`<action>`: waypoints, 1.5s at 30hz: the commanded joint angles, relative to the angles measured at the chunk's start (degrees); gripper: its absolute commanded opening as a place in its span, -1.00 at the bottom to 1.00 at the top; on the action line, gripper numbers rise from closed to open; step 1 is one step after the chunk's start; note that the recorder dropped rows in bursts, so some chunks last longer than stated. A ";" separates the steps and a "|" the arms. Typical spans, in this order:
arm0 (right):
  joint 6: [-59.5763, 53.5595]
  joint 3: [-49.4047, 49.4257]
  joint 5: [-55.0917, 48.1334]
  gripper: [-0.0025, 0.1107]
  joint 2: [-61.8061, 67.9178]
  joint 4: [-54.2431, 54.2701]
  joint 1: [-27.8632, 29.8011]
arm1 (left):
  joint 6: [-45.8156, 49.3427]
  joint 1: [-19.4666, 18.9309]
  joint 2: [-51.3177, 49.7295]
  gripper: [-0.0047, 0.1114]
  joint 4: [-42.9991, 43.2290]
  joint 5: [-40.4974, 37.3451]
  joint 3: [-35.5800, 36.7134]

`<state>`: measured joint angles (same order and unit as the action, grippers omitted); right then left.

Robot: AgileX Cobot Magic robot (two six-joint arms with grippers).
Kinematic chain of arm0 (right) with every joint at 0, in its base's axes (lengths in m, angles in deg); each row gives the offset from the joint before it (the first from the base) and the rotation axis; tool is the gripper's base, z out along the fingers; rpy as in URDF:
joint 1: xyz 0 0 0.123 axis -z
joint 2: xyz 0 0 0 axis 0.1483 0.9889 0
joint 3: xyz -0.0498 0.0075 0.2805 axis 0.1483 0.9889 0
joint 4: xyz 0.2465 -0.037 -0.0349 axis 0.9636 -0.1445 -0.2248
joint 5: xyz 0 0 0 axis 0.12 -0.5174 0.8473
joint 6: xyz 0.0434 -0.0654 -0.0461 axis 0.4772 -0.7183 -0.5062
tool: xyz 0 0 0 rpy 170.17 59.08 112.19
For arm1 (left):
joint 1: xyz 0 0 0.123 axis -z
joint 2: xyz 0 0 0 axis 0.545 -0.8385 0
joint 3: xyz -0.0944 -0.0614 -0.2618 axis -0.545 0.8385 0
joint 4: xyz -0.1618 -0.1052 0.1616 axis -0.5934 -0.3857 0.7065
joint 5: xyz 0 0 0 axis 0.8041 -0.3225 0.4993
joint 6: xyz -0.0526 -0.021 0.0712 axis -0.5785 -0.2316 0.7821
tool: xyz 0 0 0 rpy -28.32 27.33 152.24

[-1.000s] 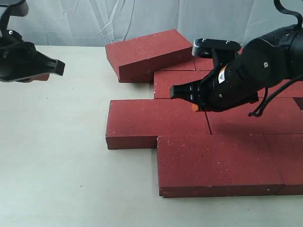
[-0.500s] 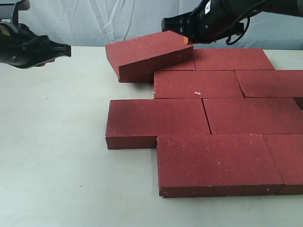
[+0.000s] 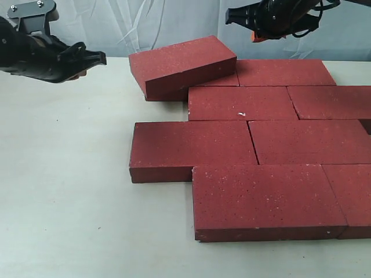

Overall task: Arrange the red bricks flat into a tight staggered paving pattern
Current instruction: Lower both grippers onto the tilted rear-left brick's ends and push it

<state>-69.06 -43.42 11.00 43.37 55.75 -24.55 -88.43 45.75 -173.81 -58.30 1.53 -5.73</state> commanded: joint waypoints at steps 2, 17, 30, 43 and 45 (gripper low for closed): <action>-3.84 -4.87 1.35 -0.97 4.90 0.49 1.32 | -0.25 -0.16 -5.20 -0.92 -6.31 -3.11 -6.53; -4.81 -21.90 -0.15 -0.97 19.10 0.62 3.14 | 0.32 -1.72 -20.45 -0.92 -16.57 -14.81 -23.89; -8.31 -24.14 7.17 -0.97 26.78 9.58 4.38 | 0.37 -1.72 -26.73 -0.92 -26.13 -13.64 -27.75; -30.32 -28.99 -11.16 -0.97 26.98 27.04 4.50 | 2.34 -1.72 -28.16 -0.92 -28.58 -10.73 -29.05; -33.25 -30.97 -16.43 -0.97 26.84 27.04 4.50 | 4.68 -1.72 -28.99 -0.92 -30.18 -10.99 -29.96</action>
<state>-98.35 -71.71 1.96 71.11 82.31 -20.47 -86.38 44.22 -201.75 -86.56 -10.06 -34.32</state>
